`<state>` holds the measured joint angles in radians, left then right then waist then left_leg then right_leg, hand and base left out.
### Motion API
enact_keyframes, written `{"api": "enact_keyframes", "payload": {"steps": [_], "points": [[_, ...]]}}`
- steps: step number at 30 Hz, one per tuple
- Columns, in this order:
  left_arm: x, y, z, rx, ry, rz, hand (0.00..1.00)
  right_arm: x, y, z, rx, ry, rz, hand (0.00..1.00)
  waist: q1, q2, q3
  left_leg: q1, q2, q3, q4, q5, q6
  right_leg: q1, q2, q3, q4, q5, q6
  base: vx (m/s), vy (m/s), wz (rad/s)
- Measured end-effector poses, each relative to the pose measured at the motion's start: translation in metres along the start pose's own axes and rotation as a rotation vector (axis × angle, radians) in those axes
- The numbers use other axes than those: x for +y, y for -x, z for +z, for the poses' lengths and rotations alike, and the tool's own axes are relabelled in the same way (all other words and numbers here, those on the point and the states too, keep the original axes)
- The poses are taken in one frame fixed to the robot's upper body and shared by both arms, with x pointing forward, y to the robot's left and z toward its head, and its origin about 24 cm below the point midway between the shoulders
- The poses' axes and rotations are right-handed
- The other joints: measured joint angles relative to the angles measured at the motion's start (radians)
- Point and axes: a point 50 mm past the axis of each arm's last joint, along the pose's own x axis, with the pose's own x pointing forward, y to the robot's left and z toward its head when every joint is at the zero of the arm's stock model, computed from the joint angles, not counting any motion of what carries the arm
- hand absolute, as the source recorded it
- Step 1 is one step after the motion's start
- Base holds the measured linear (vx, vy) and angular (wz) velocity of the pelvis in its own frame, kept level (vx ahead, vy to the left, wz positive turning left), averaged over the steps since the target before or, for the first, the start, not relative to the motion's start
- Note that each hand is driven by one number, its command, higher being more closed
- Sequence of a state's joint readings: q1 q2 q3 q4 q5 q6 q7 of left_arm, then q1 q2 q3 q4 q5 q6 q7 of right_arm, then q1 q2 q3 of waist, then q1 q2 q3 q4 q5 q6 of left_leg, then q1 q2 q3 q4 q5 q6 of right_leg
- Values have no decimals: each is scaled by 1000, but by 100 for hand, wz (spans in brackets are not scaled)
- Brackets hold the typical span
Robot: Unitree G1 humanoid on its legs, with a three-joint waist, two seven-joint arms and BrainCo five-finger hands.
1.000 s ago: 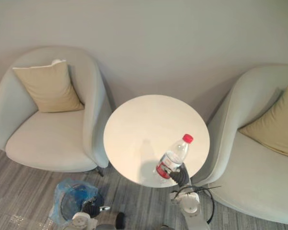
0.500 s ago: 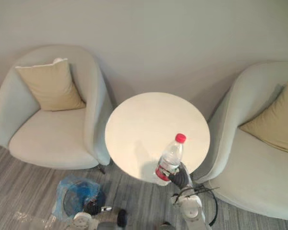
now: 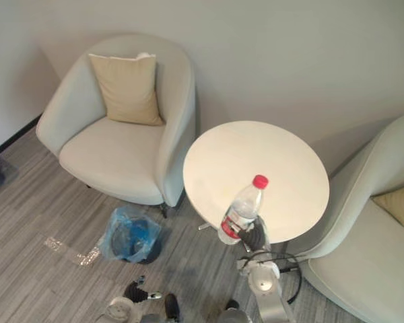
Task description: Gather rubbish on tea table into small bin, then transfer packed bag to large trash can.
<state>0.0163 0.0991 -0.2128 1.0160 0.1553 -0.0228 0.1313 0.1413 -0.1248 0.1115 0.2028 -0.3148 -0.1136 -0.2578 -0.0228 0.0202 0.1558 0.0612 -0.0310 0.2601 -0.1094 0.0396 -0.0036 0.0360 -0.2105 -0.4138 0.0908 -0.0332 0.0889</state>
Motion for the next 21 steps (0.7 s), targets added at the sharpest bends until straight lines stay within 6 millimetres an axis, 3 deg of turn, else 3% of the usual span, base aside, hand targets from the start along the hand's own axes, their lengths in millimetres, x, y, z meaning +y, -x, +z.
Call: {"api": "enact_keyframes", "payload": {"steps": [4, 5, 6, 8, 9, 10, 11, 12, 13, 14, 16, 17, 18, 19, 20, 21], "points": [[4, 0, -4, 16, 22, 17, 0, 8, 4, -13, 63, 17, 40, 100, 0, -5, 5, 8, -23, -29, -1, -7, 19, -7, -25, 14, 81, -79, 38, -36, 32, 26], [5, 0, -5, 22, 20, 18, 0, 7, 4, -13, 66, 18, 37, 100, -9, -14, 9, 7, -30, -66, -1, -8, 21, -19, -11, 89, 123, -148, 54, 56, -44, 99], [5, 0, -7, 33, 19, 17, 0, 5, 5, -14, 69, 15, 28, 100, -24, -16, 9, -2, -49, -120, 0, -4, 29, -16, 37, 205, 135, -214, 71, 73, -55, 113], [7, -1, -7, 32, 35, 27, 0, -2, 4, -15, 72, 12, 2, 100, -25, -28, 10, -22, -73, -164, 25, -8, 50, -18, 61, 280, 140, -242, 73, 158, -20, 128], [12, -1, -4, 26, 75, 48, 0, -7, 4, -17, 79, 14, -10, 100, -13, -49, 20, -34, -92, -194, 61, -30, 76, -12, 42, 280, 191, -230, 77, 262, -21, 117], [14, -2, -4, 26, 98, 57, 0, -10, 3, -17, 81, 27, -8, 100, -5, -39, 24, -27, -98, -235, 80, -47, 91, -72, 39, 315, 369, -221, 74, 211, -19, 67], [14, -2, -4, 28, 99, 58, 0, -10, 3, -17, 80, 28, -7, 100, -5, -35, 25, -27, -95, -242, 86, -53, 95, -95, 42, 325, 405, -219, 70, 215, -27, 70], [14, -2, -7, 48, 104, 65, 0, -8, 4, -18, 82, 27, 3, 100, -15, -9, 35, -28, -64, -291, 119, -77, 95, -131, 105, 389, 412, -250, 31, 197, -18, 91], [16, -3, -7, 62, 106, 74, 0, -6, 7, -19, 86, 24, 16, 100, -23, 10, 45, -22, -26, -340, 144, -98, 93, -174, 198, 471, 385, -247, 10, 261, -36, 116], [18, -2, -9, 71, 105, 78, 0, -4, 10, -20, 94, 21, 25, 100, -22, 8, 44, -21, -18, -370, 153, -110, 91, -198, 231, 508, 366, -239, 6, 300, -67, 136], [21, -2, -12, 80, 99, 83, 0, -4, 17, -23, 105, 19, 33, 100, -29, -12, 37, -6, -31, -433, 179, -123, 73, -228, 240, 542, 301, -205, -21, 310, -106, 117], [21, -2, -14, 90, 96, 84, 0, -4, 19, -25, 112, 18, 36, 100, -25, -30, 25, 21, -44, -466, 190, -147, 65, -232, 227, 532, 242, -155, -28, 297, -119, 81], [21, -1, -16, 95, 95, 86, 0, -4, 19, -25, 112, 17, 36, 100, -25, -31, 23, 30, -51, -470, 193, -155, 57, -232, 224, 531, 214, -123, -32, 370, -151, 117], [22, -1, -19, 105, 93, 88, 0, -4, 19, -22, 103, 14, 31, 100, -25, -58, 0, 28, -73, -495, 231, -205, 49, -225, 201, 530, 136, 10, -38, 371, -175, 84], [19, -1, -18, 108, 97, 81, 0, -9, 18, -23, 103, 24, 20, 100, -24, -28, -6, 26, -51, -507, 267, -240, 38, -216, 213, 496, 146, -8, -56, 381, -166, 75], [16, -1, -17, 107, 99, 74, 0, -11, 17, -23, 100, 24, 14, 100, -18, -14, -13, 12, -44, -504, 286, -249, 24, -210, 216, 484, 133, -5, -58, 379, -133, 44]]}}
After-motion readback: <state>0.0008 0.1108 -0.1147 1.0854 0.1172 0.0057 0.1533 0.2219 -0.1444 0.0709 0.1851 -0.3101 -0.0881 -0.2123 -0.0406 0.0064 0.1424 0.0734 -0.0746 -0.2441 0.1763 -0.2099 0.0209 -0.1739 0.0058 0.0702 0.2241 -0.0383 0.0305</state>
